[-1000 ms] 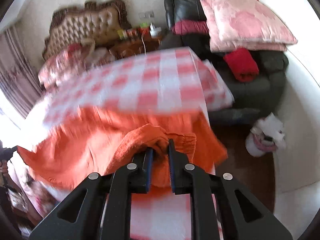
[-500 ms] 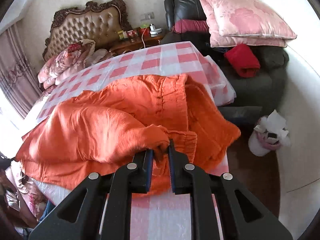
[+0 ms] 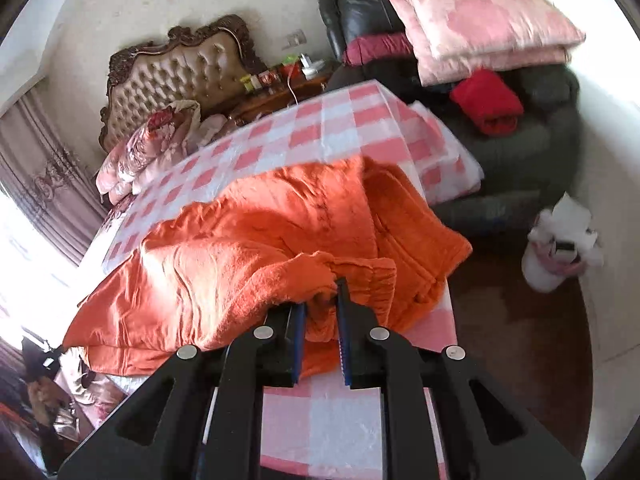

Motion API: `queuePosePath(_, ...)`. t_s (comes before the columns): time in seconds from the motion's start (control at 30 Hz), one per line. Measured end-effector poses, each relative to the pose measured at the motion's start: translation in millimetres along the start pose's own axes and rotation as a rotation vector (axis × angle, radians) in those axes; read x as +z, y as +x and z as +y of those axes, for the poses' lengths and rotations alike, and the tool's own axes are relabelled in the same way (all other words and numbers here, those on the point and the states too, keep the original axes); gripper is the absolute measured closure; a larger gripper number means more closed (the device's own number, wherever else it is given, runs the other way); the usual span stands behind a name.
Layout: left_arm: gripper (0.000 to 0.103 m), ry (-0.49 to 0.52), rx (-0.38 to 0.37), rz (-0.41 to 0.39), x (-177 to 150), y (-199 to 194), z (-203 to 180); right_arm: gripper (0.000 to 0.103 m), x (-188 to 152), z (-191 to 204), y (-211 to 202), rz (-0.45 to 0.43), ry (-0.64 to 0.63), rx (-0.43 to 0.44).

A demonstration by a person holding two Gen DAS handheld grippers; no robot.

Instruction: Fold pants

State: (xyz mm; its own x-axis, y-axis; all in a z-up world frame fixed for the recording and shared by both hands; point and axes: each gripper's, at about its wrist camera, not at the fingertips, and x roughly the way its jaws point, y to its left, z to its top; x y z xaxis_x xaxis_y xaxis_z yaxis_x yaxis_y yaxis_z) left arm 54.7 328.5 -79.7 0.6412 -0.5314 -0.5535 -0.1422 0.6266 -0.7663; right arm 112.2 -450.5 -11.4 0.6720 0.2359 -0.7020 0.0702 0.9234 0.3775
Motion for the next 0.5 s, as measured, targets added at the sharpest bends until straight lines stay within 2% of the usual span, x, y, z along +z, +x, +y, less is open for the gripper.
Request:
queuePosePath(0.03, 0.067, -0.029, -0.006, 0.002, -3, 1, 7, 0.089, -1, -2, 0, -0.001, 0.006, 0.006)
queuePosePath(0.07, 0.052, -0.075, -0.009, -0.020, -9, -1, 19, 0.089, -2, -1, 0, -0.004, 0.005, 0.011)
queuePosePath(0.1, 0.050, -0.101, -0.022, -0.038, -14, -2, 26, 0.089, -3, 0, -1, -0.008, 0.002, 0.015)
queuePosePath(0.23, 0.050, -0.238, -0.155, -0.083, -38, 5, 52, 0.089, -4, 0, -1, -0.009, 0.006, 0.017)
queuePosePath(0.33, 0.050, -0.335, -0.289, -0.126, -50, 12, 61, 0.088, -5, 1, -1, -0.007, 0.002, 0.011)
queuePosePath(0.37, 0.050, -0.366, -0.360, -0.137, -51, 15, 62, 0.088, -6, 1, -1, -0.003, 0.008, 0.008)
queuePosePath(0.4, 0.050, -0.392, -0.410, -0.147, -50, 17, 61, 0.084, -7, 1, -2, 0.001, 0.016, 0.011)
queuePosePath(0.43, 0.050, -0.410, -0.429, -0.156, -49, 18, 60, 0.070, -9, 1, -3, 0.006, 0.029, 0.010)
queuePosePath(0.5, 0.050, -0.455, -0.471, -0.180, -44, 20, 58, 0.054, -10, 0, -7, 0.008, 0.048, -0.006)
